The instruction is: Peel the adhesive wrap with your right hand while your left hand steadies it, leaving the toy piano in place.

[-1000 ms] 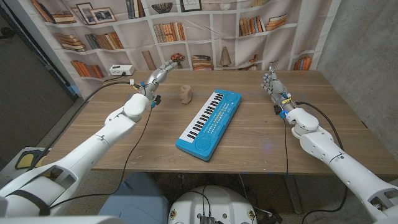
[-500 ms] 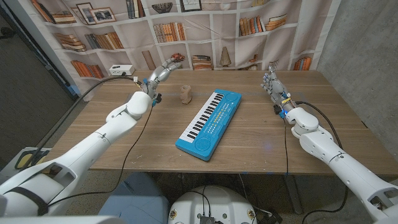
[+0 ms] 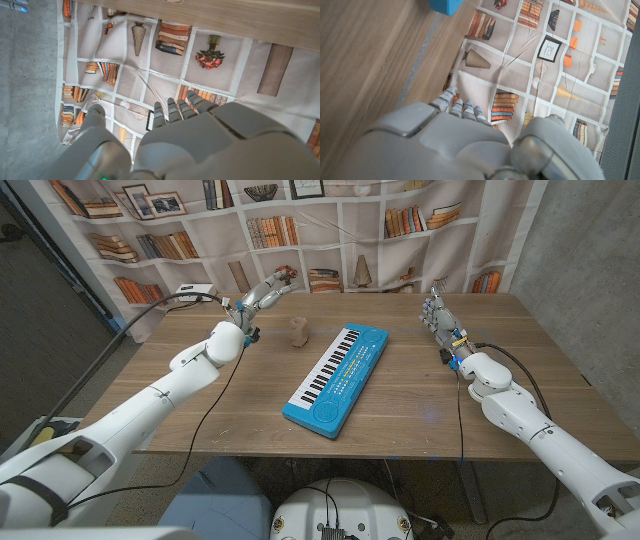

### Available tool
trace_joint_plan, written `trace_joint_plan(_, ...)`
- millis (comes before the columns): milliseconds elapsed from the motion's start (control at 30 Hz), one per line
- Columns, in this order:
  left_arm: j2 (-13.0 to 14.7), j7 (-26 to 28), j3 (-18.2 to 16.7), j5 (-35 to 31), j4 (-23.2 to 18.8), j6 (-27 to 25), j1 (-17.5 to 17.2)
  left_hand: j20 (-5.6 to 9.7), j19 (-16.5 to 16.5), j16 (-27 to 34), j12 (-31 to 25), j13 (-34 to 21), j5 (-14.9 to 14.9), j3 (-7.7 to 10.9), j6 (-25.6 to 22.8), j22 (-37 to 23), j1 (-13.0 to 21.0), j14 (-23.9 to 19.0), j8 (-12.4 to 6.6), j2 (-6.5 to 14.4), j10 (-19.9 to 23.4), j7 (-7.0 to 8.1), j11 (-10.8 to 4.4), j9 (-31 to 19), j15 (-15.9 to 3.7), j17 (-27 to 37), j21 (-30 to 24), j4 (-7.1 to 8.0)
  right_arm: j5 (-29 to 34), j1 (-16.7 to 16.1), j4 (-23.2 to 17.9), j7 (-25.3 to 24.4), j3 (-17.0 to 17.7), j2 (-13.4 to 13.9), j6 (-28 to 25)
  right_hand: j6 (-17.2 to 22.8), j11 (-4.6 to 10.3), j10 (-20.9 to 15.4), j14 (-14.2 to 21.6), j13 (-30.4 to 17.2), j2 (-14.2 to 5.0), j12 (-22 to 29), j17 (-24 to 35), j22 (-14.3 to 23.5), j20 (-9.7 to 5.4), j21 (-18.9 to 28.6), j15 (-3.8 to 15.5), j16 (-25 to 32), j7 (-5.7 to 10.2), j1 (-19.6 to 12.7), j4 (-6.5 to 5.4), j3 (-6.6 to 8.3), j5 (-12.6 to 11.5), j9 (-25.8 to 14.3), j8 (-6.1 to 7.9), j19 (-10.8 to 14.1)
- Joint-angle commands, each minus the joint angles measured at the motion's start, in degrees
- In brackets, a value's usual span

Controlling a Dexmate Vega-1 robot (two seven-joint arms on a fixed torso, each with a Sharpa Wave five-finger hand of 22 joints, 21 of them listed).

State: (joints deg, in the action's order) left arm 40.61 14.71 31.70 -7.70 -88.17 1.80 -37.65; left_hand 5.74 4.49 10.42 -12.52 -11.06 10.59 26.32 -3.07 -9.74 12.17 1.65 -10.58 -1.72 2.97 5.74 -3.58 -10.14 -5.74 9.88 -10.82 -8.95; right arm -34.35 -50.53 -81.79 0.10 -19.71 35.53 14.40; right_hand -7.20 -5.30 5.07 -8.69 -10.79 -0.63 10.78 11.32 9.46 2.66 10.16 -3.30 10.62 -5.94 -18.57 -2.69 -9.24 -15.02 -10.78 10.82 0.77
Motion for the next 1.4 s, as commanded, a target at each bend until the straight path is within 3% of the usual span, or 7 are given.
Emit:
trace_joint_plan(33, -0.3, 2.1, 0.3, -3.5, -1.0, -0.8, -0.4, 0.01, 0.0, -0.1, 0.1, -0.1, -0.1, 0.18, 0.2, -0.1, 0.5, 0.4, -0.12, 0.0, -0.3, 0.52, -0.41, -0.1, -0.42, 0.1, 0.0, -0.21, 0.0, 0.4, 0.9, 1.7, -0.1, 0.4, 0.9, 0.2, 0.25, 0.1, -0.3, -0.3, -0.35, 0.3, 0.1, 0.2, 0.24, 0.4, 0.08, 0.5, 0.19, -0.2, 0.18, -0.25, 0.3, -0.2, 0.42, -0.2)
trace_joint_plan(333, -0.4, 2.3, 0.4, -4.3, 0.4, 0.4, 0.3, -0.18, 0.0, -0.1, 0.1, -0.1, -0.1, 0.17, 0.0, -0.1, 0.8, 0.3, -0.2, 0.0, -0.2, 0.54, -0.43, -0.1, -0.43, 0.1, 0.0, -0.21, -0.4, 0.0, -0.3, 0.7, -0.2, 0.1, -0.4, 0.6, 0.46, -0.4, -0.2, -0.3, -0.36, 0.5, 0.1, 0.2, 0.18, 0.5, 0.38, 0.6, 0.31, -0.3, 0.26, -0.29, 0.3, -0.2, 0.57, 0.0)
trace_joint_plan(667, 2.1, -0.3, 0.3, -7.1, -4.5, -3.7, 0.5, -0.24, 0.0, 0.0, 0.1, -0.1, -0.2, 0.09, -0.1, -0.1, 0.9, 0.2, -0.22, -0.1, -0.1, 0.54, -0.4, -0.1, -0.47, 0.1, 0.0, -0.18, -1.1, -0.7, -2.5, 0.9, -0.2, 0.8, -1.8, 0.6, 0.5, -0.4, -0.1, -0.3, -0.36, 0.6, 0.0, 0.2, 0.17, 0.5, 0.39, 0.6, 0.28, -0.4, 0.32, -0.33, 0.4, -0.2, 0.54, 0.1)
trace_joint_plan(867, 2.6, -2.7, -0.1, -5.9, -4.4, -3.3, 1.4, -0.3, 0.0, 0.0, 0.1, -0.1, -0.2, 0.11, 0.0, -0.1, 1.0, 0.2, -0.19, -0.1, -0.3, 0.49, -0.52, -0.1, -0.45, 0.1, 0.0, -0.19, -1.2, -0.6, -2.7, 1.5, -0.3, 1.1, -2.1, 0.5, 0.3, -0.2, -0.4, -0.3, -0.37, 0.5, 0.0, 0.2, 0.1, 0.5, 0.38, 0.6, 0.35, -0.4, 0.34, -0.36, 0.4, -0.2, 0.49, 0.0)
trace_joint_plan(1400, 4.2, -8.1, 0.3, -5.9, -5.4, -8.4, 3.5, -1.16, 0.4, 0.1, 0.1, -0.2, -0.3, -0.34, 0.1, -0.1, 1.3, -0.2, -0.15, -0.9, 0.0, -0.24, -0.4, -0.1, 0.33, 0.1, -0.1, -0.24, -0.8, 2.1, 2.4, 4.6, -1.5, -0.8, 0.3, -0.3, 0.34, 0.6, -1.2, -0.3, -0.54, 0.3, 0.0, 0.2, 0.12, 0.4, 0.28, 0.4, 0.27, -0.4, 0.35, -0.45, 0.6, -0.2, 0.24, -0.5)
